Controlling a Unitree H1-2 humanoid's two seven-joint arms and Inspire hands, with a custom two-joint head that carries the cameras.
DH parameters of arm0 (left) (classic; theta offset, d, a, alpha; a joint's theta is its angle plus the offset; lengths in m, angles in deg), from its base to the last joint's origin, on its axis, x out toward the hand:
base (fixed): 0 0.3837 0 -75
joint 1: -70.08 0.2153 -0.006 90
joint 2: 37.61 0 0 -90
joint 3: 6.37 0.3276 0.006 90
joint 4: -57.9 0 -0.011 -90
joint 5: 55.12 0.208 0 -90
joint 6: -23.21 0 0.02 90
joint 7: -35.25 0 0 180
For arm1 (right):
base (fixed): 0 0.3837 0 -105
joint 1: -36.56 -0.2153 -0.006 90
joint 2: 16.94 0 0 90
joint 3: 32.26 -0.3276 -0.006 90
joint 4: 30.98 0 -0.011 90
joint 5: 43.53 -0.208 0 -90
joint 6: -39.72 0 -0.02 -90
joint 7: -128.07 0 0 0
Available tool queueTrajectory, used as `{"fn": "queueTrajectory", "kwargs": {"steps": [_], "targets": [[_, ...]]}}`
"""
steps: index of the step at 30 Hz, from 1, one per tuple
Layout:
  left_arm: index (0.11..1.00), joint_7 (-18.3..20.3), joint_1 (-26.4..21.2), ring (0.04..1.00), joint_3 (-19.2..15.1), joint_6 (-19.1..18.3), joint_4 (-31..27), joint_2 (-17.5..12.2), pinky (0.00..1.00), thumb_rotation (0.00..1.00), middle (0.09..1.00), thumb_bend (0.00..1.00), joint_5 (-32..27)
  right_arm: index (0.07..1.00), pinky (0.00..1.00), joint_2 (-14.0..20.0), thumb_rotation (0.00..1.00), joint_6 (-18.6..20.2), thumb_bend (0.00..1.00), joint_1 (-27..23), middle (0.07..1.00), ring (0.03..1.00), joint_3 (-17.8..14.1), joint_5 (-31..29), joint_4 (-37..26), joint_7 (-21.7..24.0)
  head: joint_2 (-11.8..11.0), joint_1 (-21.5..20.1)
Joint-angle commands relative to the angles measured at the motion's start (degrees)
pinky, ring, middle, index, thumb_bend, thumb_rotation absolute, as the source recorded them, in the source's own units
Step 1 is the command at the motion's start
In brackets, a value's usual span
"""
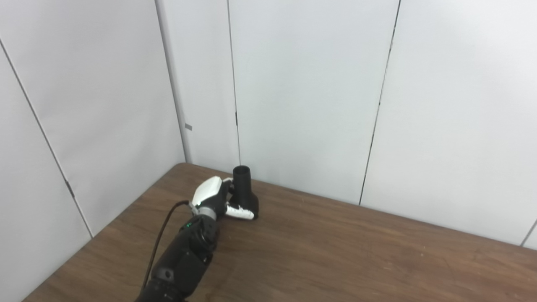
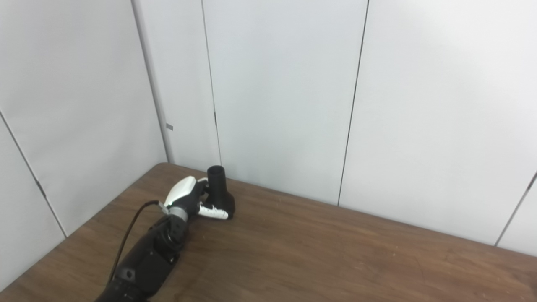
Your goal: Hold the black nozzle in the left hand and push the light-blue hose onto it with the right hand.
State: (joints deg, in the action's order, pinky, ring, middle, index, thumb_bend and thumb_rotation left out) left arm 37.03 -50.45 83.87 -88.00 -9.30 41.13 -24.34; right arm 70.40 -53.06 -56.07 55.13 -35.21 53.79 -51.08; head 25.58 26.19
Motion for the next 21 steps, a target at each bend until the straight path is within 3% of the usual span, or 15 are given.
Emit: {"fn": "queueTrajectory", "kwargs": {"steps": [1, 5, 6, 8, 10, 14, 21], "targets": [[0.724, -0.41, -1.20, 0.745, 0.35, 2.48, 0.20, 0.32, 0.65, 0.22, 0.683, 0.97, -2.07, 0.495, 0.41, 0.53, 0.12, -1.24, 0.50, -0.77, 0.700, 0.546, -0.39, 0.24, -2.34, -0.20, 0.20, -0.04], [0.595, -3.81, -0.78, 0.577, 0.60, 5.08, 0.95, 0.55, 0.57, 0.10, 0.574, 0.91, -2.55, 0.495, 0.41, 0.58, 0.12, -0.95, 0.50, -0.70, 0.701, 0.547, -0.52, -0.04, -2.55, -0.09, 0.32, -0.02], [0.542, -4.89, -0.71, 0.553, 0.80, 5.70, 1.20, 0.58, 0.57, 0.08, 0.555, 0.72, -2.31, 0.495, 0.41, 0.60, 0.12, -0.84, 0.50, -0.72, 0.701, 0.547, -0.57, -0.21, -2.60, -0.02, 0.63, -0.07], [0.480, -7.46, -0.45, 0.564, 1.31, 7.01, 1.67, 0.64, 0.60, 0.03, 0.532, 0.56, -1.38, 0.495, 0.41, 0.56, 0.12, -0.63, 0.50, -0.74, 0.702, 0.548, -0.60, -0.55, -2.66, 0.10, 0.71, 0.03], [0.463, -9.55, -0.18, 0.601, 1.94, 7.92, 1.98, 0.66, 0.60, 0.01, 0.520, 0.53, -0.50, 0.495, 0.42, 0.54, 0.12, -0.46, 0.50, -0.77, 0.702, 0.548, -0.55, -0.73, -2.68, 0.20, 0.69, 0.07], [0.471, -12.13, 0.11, 0.585, 3.23, 9.74, 3.15, 0.35, 0.55, 0.00, 0.503, 0.53, 0.22, 0.495, 0.42, 0.58, 0.12, -0.09, 0.50, -0.83, 0.701, 0.548, -0.51, -0.98, -3.04, 0.48, 0.75, -0.12], [0.483, -11.19, 0.64, 0.551, 4.76, 10.41, 3.76, -0.12, 0.49, 0.00, 0.488, 0.53, -0.68, 0.495, 0.42, 0.23, 0.13, 0.47, 0.50, -1.01, 0.691, 0.539, -0.60, -1.40, -3.44, 0.78, 1.71, -1.77]]}}
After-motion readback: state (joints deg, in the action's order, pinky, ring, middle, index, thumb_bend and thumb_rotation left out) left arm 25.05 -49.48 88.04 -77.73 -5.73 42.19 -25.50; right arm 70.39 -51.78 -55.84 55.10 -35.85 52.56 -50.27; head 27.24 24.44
